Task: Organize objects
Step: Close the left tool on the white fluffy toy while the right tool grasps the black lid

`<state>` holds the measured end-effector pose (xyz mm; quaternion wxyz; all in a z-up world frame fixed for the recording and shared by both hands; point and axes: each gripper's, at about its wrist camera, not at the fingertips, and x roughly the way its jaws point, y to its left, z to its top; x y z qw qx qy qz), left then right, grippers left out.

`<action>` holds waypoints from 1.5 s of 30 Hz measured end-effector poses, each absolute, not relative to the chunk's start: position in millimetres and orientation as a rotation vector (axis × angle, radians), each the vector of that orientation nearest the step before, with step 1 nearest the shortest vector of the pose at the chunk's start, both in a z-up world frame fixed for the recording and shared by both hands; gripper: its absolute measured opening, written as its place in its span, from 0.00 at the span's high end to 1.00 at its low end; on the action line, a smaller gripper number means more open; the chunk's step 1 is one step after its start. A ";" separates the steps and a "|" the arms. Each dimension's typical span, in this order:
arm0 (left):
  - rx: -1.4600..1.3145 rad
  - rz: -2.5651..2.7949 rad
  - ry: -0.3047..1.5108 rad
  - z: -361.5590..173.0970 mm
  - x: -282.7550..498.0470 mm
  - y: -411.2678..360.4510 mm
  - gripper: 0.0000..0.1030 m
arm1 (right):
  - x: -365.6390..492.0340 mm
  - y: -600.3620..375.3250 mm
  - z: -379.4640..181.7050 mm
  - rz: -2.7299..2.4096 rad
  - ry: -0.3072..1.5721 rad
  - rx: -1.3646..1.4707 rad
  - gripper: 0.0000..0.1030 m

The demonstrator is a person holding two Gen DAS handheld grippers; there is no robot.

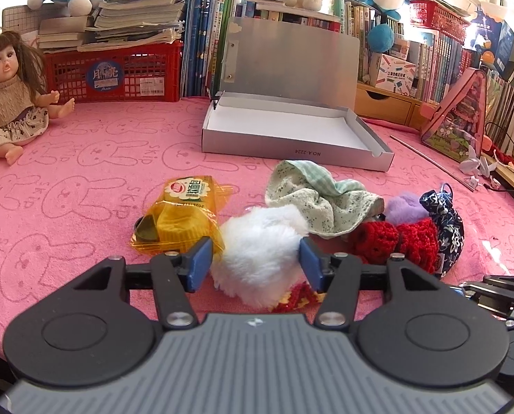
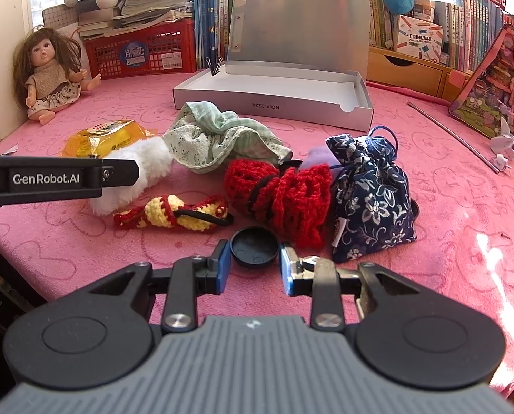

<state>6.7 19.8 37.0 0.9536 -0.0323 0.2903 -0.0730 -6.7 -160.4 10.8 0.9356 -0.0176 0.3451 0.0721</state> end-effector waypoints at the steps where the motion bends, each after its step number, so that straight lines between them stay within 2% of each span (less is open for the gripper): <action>1: -0.062 -0.147 0.578 37.9 5.5 19.6 0.40 | -6.5 -160.8 10.7 0.144 0.705 -0.035 0.66; 5: -0.058 -0.173 0.522 44.3 0.7 18.1 0.34 | -5.2 -162.2 10.0 0.136 0.708 -0.030 0.66; 12: -0.053 -0.215 0.562 37.5 6.9 11.4 0.34 | -4.3 -162.5 8.1 0.138 0.715 -0.028 0.66; 19: -0.187 -0.214 0.672 20.5 31.2 31.1 0.34 | -4.8 -162.1 7.7 0.141 0.714 -0.030 0.66; 26: -0.127 -0.208 0.674 15.1 33.3 18.9 0.33 | -5.4 -160.1 6.9 0.140 0.714 -0.045 0.66; 28: -0.106 -0.199 0.665 14.5 32.1 15.4 0.35 | -5.4 -159.8 6.9 0.141 0.714 -0.048 0.66; 45: -0.116 -0.224 0.564 58.5 13.2 19.4 0.37 | -11.0 -165.8 37.0 0.175 0.643 -0.020 0.66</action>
